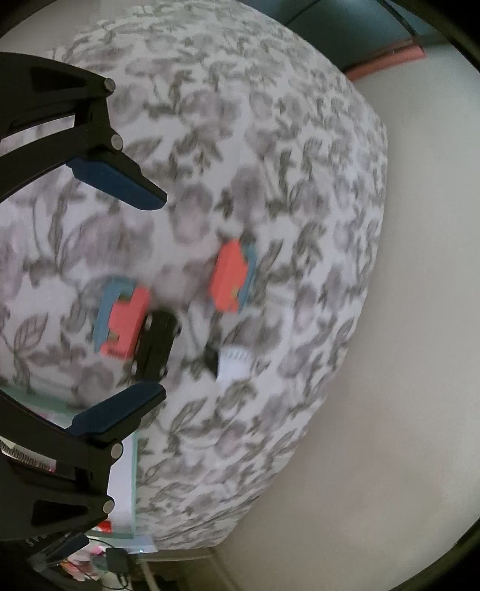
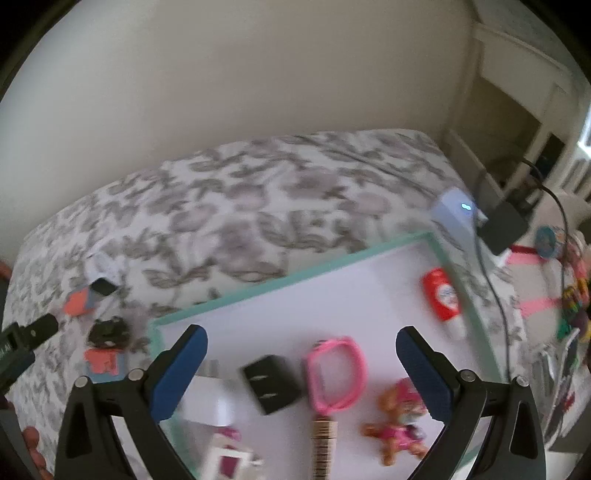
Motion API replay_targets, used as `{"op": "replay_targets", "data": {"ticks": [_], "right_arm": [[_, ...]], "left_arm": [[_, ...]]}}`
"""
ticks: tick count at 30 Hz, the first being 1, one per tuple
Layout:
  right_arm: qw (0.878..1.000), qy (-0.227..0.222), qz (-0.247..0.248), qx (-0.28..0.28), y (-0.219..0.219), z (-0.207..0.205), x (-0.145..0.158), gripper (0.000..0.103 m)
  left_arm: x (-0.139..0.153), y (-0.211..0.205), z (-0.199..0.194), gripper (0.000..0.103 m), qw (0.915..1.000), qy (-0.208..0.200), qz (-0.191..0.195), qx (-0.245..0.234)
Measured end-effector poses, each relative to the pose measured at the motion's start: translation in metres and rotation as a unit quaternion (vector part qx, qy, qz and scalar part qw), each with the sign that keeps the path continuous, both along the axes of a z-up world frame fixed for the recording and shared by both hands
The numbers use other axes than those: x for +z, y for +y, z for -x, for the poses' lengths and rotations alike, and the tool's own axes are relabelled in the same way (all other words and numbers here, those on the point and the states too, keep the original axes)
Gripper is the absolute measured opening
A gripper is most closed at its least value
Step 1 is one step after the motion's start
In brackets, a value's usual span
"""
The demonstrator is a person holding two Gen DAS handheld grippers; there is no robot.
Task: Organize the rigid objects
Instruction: 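Withdraw both grippers from the tray toward the remaining items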
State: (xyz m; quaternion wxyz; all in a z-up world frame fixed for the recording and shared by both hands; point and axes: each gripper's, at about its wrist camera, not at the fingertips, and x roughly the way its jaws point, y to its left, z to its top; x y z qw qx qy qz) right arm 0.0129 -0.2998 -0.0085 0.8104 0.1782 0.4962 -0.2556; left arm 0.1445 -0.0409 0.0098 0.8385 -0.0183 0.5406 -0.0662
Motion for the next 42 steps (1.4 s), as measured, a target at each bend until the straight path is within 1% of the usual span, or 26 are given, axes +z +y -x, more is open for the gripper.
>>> {"op": "replay_targets", "data": {"ticks": [6,10,13,16,19,25,26,29,31,36,42], "right_arm": [[0.999,-0.02,-0.016,0.048,0.038,-0.02,0.003,0.103],[0.996,-0.025,-0.026,0.08,0.065,-0.035,0.001,0.103],[0.994,-0.029,-0.035,0.095,0.083,-0.044,0.0,0.103],[0.992,-0.035,-0.049,0.111,0.099,-0.054,-0.003,0.103],[0.99,-0.032,-0.056,0.122,0.111,-0.063,-0.009,0.103],[0.99,-0.019,-0.058,0.129,0.12,-0.077,-0.021,0.103],[0.99,-0.019,-0.058,0.13,0.121,-0.079,-0.022,0.103],[0.99,-0.025,-0.057,0.128,0.12,-0.085,-0.023,0.103],[0.99,-0.032,-0.056,0.125,0.118,-0.087,-0.022,0.103],[0.99,-0.04,-0.056,0.124,0.117,-0.096,-0.025,0.103],[0.992,-0.039,-0.062,0.099,0.098,-0.098,-0.03,0.103]], "left_arm": [[0.01,0.051,-0.009,0.095,0.9992,-0.015,0.003,0.037],[0.007,0.084,-0.019,0.095,0.9978,-0.004,-0.019,0.063],[0.002,0.1,-0.024,0.095,0.9967,0.007,-0.032,0.074],[-0.008,0.107,-0.029,0.095,0.9963,0.029,-0.031,0.075],[-0.021,0.104,-0.032,0.095,0.996,0.051,-0.017,0.071],[-0.037,0.089,-0.035,0.094,0.9957,0.074,-0.001,0.055],[-0.039,0.086,-0.036,0.095,0.9956,0.076,0.007,0.054],[-0.039,0.082,-0.039,0.095,0.9955,0.076,0.017,0.055],[-0.038,0.078,-0.041,0.095,0.9961,0.072,0.016,0.049],[-0.041,0.058,-0.042,0.095,0.997,0.073,0.018,0.014],[-0.045,0.032,-0.038,0.094,0.9969,0.074,0.022,-0.019]]}}
